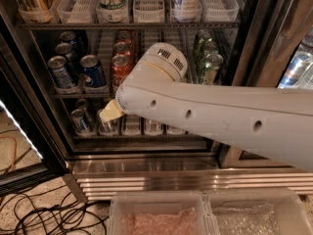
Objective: Pick pepsi can from middle shelf of fridge
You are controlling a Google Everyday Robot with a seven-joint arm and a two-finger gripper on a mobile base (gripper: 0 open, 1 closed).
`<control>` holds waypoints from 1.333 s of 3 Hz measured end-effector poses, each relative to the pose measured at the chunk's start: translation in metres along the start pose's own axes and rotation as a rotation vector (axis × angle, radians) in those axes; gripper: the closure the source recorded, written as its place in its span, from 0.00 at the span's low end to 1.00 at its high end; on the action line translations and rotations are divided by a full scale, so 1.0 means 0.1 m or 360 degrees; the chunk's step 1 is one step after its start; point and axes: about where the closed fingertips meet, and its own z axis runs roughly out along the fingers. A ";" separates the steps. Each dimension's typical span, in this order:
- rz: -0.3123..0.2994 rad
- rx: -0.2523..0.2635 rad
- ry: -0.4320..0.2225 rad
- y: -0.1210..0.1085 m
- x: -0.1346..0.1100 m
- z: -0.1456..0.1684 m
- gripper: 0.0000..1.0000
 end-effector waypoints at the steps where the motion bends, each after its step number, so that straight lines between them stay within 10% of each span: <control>1: -0.0038 -0.0026 -0.0079 0.17 -0.04 0.10 0.00; 4: 0.0124 -0.0196 -0.0254 0.56 -0.31 0.36 0.00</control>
Offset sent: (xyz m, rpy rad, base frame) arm 0.0079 0.1021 -0.0370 0.2952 0.0506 0.0312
